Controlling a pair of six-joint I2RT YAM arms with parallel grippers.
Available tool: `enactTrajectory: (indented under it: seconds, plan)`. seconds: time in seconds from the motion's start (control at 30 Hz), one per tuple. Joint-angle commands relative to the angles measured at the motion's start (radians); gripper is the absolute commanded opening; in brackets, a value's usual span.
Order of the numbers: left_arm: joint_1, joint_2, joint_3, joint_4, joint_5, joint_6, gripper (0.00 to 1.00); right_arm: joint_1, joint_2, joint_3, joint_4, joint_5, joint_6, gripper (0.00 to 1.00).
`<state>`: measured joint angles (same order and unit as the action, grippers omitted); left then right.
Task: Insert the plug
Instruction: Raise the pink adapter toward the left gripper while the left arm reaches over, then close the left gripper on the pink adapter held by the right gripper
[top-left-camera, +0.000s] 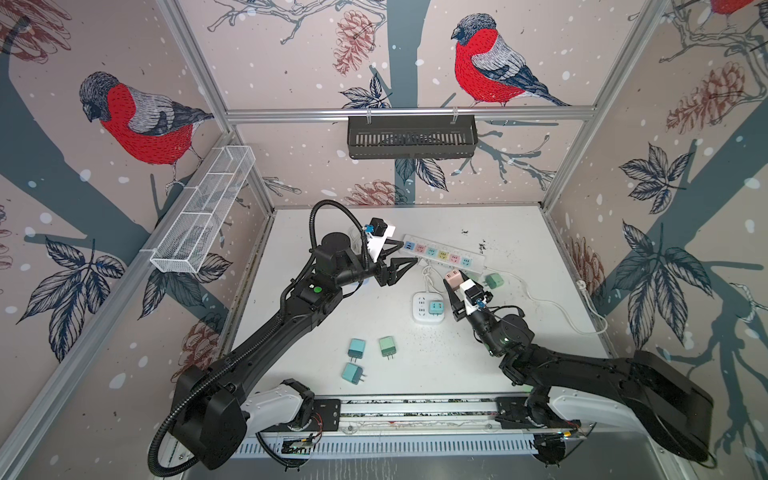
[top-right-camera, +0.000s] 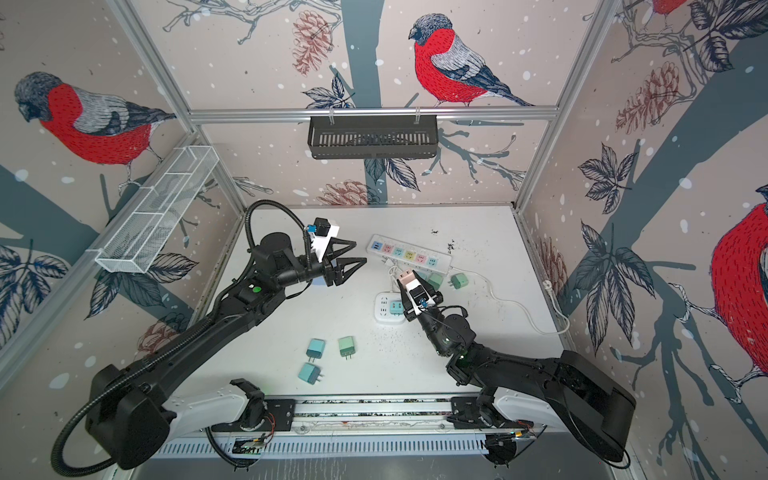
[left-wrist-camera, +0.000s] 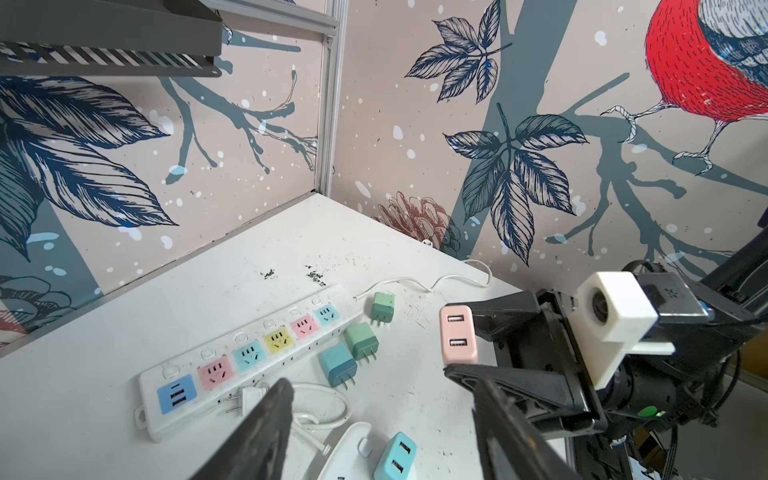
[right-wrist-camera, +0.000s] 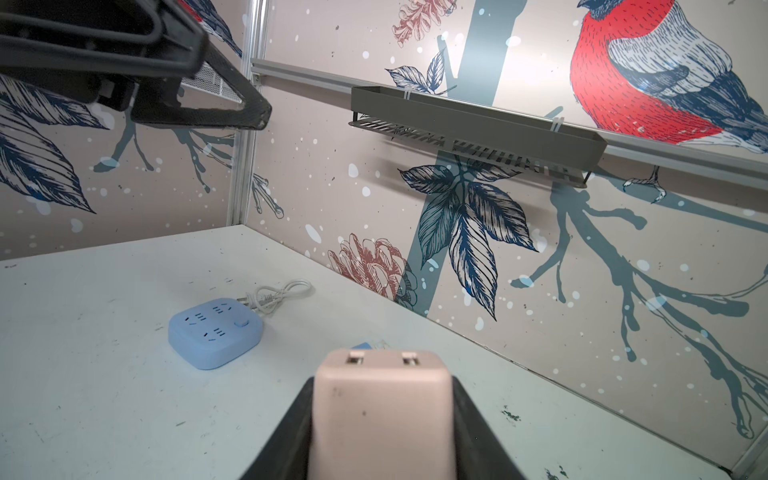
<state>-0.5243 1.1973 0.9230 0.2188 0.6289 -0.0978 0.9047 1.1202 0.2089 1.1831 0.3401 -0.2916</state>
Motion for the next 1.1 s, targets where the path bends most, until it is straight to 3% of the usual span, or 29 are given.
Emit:
enactTrajectory:
  seconds: [0.0, 0.17, 0.67, 1.07]
  plan:
    - [-0.010, 0.011, 0.014, -0.044, 0.020, 0.032, 0.67, 0.005, 0.000, -0.009, 0.084, -0.006, -0.026, 0.01]
    - [-0.038, 0.027, 0.026, -0.081, 0.000, 0.058, 0.67, 0.014, 0.007, -0.034, 0.119, -0.046, -0.046, 0.01]
    - [-0.211, 0.224, 0.209, -0.301, -0.020, 0.204, 0.63, 0.067, 0.001, -0.059, 0.150, -0.011, -0.107, 0.01]
    - [-0.279, 0.348, 0.317, -0.422, -0.069, 0.268, 0.57, 0.090, 0.037, -0.049, 0.177, 0.027, -0.138, 0.01]
